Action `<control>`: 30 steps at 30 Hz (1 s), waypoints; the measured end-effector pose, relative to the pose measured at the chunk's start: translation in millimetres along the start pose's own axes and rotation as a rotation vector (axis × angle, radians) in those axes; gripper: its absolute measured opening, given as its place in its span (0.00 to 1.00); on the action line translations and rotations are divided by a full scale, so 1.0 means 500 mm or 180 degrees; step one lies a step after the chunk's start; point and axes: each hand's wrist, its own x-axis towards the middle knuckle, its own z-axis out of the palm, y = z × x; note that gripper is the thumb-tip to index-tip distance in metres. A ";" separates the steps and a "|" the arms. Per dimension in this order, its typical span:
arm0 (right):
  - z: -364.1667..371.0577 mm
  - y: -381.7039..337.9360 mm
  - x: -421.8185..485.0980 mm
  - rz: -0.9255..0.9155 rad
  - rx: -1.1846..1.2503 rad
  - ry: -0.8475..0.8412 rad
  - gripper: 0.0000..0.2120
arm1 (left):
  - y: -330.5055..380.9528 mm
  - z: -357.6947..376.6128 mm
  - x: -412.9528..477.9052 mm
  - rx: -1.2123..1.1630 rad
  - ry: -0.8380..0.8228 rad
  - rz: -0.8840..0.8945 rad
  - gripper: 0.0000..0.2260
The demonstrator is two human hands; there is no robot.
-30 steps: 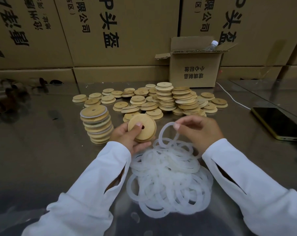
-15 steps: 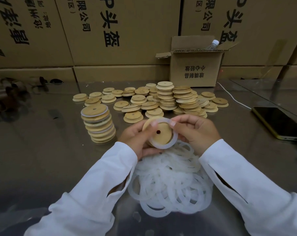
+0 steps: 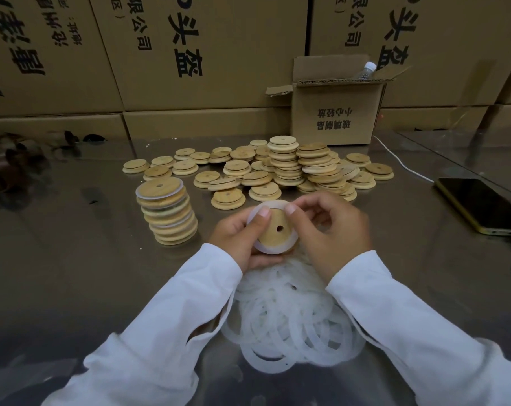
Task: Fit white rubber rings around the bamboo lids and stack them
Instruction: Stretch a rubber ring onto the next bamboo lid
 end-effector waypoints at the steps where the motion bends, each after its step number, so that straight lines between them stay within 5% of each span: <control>1: -0.001 0.000 -0.001 -0.0096 -0.0088 -0.0005 0.05 | 0.000 0.001 -0.001 0.0025 -0.0005 -0.0001 0.09; 10: -0.005 0.000 0.004 0.0212 0.0339 -0.0174 0.06 | 0.000 0.000 -0.006 0.0326 -0.0040 0.0142 0.14; 13: -0.005 -0.001 0.008 0.0431 0.0566 -0.0233 0.07 | 0.002 -0.001 -0.004 0.0274 0.0002 0.0030 0.08; 30: -0.008 -0.004 0.015 0.0966 0.0888 -0.0266 0.09 | 0.002 -0.007 0.001 0.0197 0.0232 0.0042 0.07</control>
